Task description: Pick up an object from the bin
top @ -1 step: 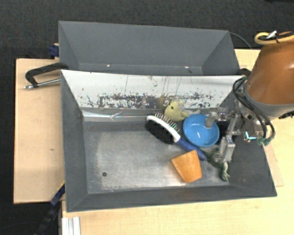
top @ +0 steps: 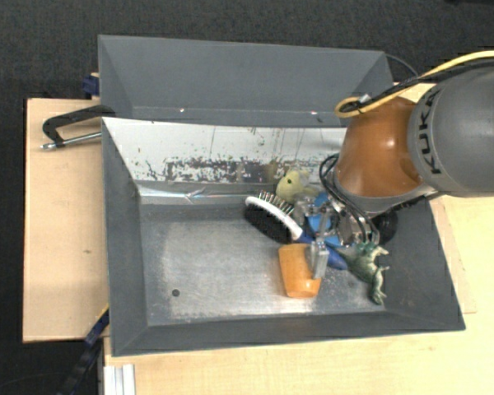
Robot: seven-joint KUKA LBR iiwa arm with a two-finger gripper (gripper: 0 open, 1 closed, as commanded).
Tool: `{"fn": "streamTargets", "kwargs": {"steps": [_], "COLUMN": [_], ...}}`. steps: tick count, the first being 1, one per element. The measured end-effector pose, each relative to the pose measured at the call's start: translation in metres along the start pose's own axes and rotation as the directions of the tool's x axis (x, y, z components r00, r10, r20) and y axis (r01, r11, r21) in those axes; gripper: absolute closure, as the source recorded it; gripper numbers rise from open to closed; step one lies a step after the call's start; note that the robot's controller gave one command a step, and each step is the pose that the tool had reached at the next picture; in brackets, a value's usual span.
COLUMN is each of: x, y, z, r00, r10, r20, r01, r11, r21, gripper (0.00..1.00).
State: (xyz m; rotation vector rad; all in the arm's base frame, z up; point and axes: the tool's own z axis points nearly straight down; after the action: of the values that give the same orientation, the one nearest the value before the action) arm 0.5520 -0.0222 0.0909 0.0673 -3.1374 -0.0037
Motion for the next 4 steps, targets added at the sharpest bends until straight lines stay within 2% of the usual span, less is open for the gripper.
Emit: {"fn": "streamTargets", "kwargs": {"steps": [1,2,3,4], "x": [-0.001,-0.002,0.016,0.018], "y": [0.015,0.015,0.005,0.007], "z": [0.0,0.001,0.006,0.006], "r00": [1.0,0.998,0.985,0.986], "r10": [-0.014,-0.064,0.171,0.168], "r20": [0.014,0.015,0.017,0.006], "r01": [0.014,0.064,-0.171,-0.167], "r11": [1.0,0.998,0.985,0.986], "r21": [0.001,0.003,-0.004,-0.005], "gripper": [0.0,0.0,0.0,1.0]}}
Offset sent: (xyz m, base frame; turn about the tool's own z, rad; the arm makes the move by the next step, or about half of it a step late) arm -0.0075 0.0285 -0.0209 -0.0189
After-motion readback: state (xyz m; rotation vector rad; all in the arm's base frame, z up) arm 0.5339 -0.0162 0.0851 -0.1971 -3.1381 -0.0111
